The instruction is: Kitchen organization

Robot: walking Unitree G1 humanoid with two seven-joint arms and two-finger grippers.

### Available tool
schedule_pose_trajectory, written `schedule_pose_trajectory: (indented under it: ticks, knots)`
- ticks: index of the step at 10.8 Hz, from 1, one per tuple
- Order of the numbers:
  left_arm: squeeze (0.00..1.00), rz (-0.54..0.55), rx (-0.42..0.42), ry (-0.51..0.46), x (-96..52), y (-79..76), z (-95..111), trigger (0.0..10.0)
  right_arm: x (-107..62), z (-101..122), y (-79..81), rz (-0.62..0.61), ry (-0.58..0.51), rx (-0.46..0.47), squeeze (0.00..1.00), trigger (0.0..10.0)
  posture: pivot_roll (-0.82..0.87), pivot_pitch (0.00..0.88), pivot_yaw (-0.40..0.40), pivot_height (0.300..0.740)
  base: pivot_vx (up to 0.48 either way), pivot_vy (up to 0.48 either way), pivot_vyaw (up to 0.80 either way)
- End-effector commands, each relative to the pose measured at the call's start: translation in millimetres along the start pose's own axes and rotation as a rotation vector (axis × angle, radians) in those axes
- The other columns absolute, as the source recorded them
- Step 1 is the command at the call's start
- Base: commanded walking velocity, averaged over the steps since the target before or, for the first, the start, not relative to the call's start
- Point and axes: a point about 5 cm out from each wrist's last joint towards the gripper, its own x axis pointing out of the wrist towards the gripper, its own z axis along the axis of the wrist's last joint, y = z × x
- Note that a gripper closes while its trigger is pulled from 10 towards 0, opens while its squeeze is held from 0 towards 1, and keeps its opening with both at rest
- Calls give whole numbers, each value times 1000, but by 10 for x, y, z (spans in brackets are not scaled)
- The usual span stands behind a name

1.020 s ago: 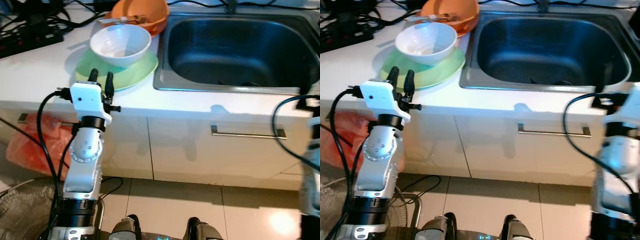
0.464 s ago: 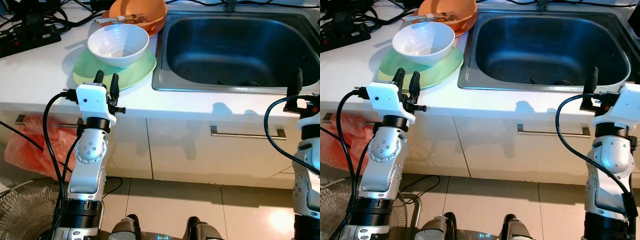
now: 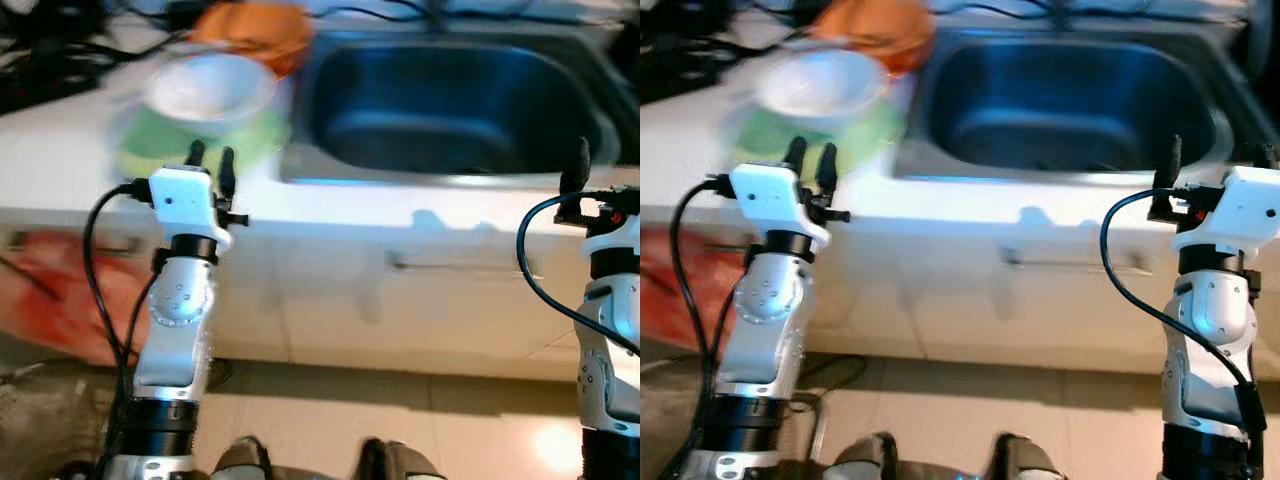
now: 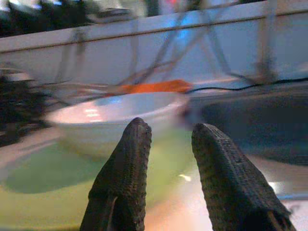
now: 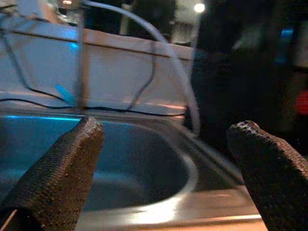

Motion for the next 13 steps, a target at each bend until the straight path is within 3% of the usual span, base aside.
schedule_pose_trajectory:
  ticks: [1,10,13]
  knots:
    - [0,12,18,4,-6,47,-6,10000,-6,0,0,0,8,6,0,10000,45,181,35,740,0,-480,0]
    - [0,6,9,6,-12,19,-20,10000,-2,-22,4,1,16,5,0,10000,43,195,29,740,0,-480,0]
    - [0,7,1,31,-52,28,-93,10000,-22,-59,-1,2,29,3,0,10000,45,198,27,740,0,0,0]
